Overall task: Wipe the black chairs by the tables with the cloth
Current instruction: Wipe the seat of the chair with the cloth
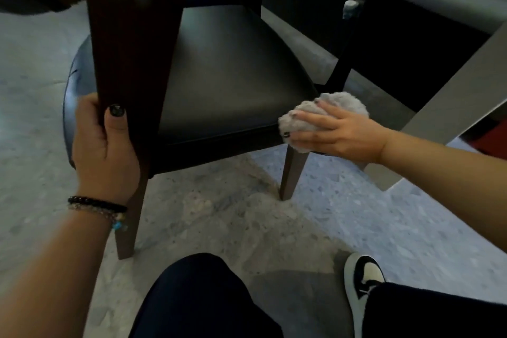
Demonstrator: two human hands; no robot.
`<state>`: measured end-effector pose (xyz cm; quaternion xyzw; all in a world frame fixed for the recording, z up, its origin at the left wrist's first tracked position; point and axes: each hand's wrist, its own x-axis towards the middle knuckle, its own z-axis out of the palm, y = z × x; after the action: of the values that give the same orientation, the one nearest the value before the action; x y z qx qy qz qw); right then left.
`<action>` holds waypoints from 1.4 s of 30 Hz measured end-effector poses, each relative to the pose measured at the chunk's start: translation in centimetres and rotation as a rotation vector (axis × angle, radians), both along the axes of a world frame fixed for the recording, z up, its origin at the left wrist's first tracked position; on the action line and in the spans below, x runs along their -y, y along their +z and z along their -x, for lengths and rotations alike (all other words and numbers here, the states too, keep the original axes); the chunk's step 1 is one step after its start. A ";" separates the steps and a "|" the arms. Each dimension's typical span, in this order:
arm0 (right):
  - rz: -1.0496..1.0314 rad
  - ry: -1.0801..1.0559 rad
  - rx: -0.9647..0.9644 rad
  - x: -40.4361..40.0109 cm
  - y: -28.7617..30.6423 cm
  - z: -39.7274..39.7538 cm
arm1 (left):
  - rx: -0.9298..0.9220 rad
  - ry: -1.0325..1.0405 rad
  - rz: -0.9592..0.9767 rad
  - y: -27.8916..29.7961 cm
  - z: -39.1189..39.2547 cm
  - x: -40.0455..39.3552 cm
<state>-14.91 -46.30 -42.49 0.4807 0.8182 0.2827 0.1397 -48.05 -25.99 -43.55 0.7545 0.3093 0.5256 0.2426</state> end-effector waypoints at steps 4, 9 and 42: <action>-0.097 -0.083 -0.229 1.1 0.7 0.9 | 0.008 -0.002 0.002 0.0 -0.2 0.2; -0.452 -0.078 -0.689 -5.9 0.6 10.5 | 0.005 0.007 -0.004 -0.2 -0.2 0.2; -0.035 -0.948 -3.186 -8.0 -1.2 9.7 | 0.299 0.145 0.023 10.3 -6.1 1.6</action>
<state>-24.62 -38.30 -43.73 -0.4599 0.0808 0.5156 0.7184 -41.90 -27.56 -33.27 0.6407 0.3292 0.6448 0.2558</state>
